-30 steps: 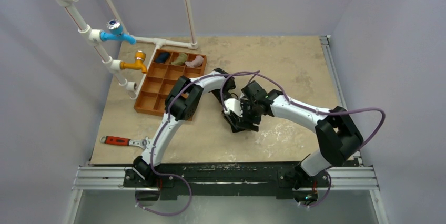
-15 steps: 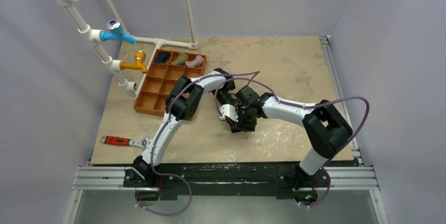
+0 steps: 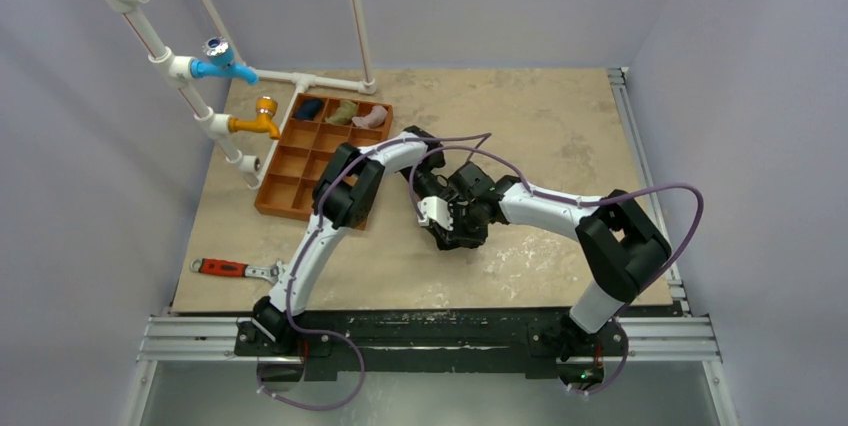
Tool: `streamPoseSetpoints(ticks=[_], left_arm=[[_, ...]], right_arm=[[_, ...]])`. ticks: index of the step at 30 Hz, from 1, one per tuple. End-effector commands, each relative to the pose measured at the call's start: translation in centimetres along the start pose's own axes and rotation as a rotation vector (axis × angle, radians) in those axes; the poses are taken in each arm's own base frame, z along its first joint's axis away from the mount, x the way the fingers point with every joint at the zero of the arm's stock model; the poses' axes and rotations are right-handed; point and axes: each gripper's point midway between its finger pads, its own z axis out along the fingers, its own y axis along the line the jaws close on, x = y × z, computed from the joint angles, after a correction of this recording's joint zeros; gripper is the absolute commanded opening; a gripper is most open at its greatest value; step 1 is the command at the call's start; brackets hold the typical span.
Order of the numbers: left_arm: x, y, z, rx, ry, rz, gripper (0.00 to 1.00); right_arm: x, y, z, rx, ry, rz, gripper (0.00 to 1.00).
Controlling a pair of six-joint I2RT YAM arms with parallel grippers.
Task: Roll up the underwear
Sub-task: Roll the underwear to the center of the board.
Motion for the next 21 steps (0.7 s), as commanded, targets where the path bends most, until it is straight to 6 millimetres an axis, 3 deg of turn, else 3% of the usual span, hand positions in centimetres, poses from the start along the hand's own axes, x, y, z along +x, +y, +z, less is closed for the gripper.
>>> streamPoseSetpoints(ticks=[1, 12, 16, 21], left_arm=[[-0.9, 2.0, -3.4, -0.173, -0.032, 0.125, 0.42], [-1.4, 0.5, -7.6, -0.173, -0.14, 0.133, 0.47], [-1.2, -0.1, -10.1, -0.17, -0.209, 0.131, 0.47], [0.2, -2.5, -13.1, -0.214, -0.305, 0.187, 0.47]], right_arm=[[2.8, 4.2, 1.3, -0.162, 0.079, 0.067, 0.0], [3.0, 5.6, 1.4, -0.21, 0.075, 0.118, 0.0], [2.8, 5.7, 1.3, -0.224, 0.074, 0.134, 0.0], [2.3, 5.1, 1.1, -0.258, 0.052, 0.195, 0.0]])
